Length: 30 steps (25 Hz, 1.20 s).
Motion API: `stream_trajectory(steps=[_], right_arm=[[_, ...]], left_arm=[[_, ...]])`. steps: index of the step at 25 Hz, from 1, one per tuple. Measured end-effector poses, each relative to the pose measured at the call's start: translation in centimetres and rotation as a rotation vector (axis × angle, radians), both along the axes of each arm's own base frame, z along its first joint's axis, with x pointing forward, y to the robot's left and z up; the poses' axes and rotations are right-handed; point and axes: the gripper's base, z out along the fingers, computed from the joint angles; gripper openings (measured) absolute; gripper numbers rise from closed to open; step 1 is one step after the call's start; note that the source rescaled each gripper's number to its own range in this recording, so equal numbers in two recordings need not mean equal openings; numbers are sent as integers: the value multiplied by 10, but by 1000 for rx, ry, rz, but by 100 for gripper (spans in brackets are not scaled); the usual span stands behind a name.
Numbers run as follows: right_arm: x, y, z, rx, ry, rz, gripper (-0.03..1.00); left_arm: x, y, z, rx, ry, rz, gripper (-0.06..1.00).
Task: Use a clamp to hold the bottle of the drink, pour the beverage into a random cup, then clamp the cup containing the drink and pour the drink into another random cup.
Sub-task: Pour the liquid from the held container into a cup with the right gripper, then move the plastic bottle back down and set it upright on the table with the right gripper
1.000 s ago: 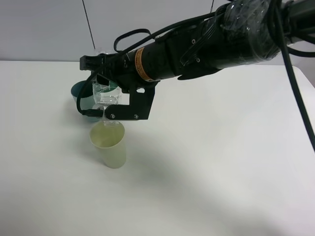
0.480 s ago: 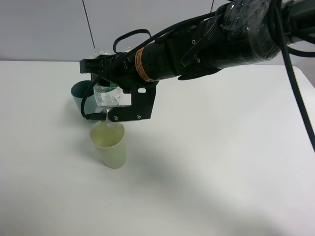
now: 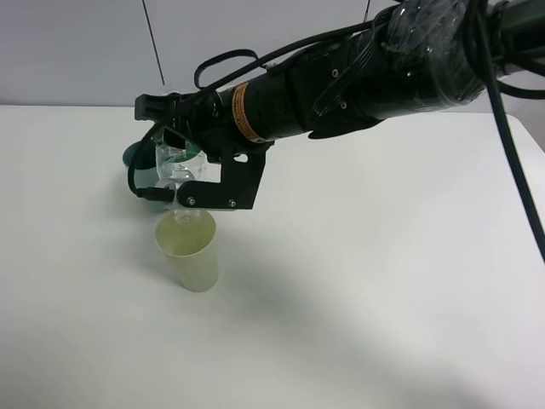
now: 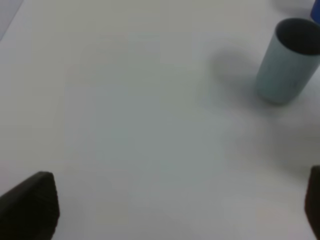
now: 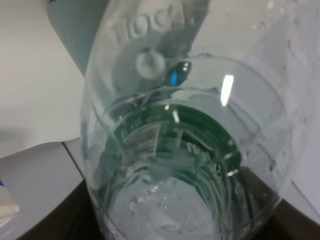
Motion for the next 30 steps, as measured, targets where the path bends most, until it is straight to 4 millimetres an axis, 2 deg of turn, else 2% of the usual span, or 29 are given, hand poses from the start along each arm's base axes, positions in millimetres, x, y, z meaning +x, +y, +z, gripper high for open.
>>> stream_trajectory(steps=[7, 10, 20, 26, 30], right_arm=[[1, -1, 0, -1, 4, -11, 0], [4, -3, -1, 35, 71, -108, 0], [9, -7, -1, 508, 730, -682, 0], [14, -13, -2, 719, 982, -933, 0], [19, -22, 11, 873, 1107, -1053, 0]], left_arm=[[0, 0, 0, 0, 0, 0, 100], [0, 0, 0, 0, 0, 0, 100], [0, 0, 0, 0, 0, 0, 100], [0, 0, 0, 0, 0, 0, 100], [0, 0, 0, 0, 0, 0, 100]])
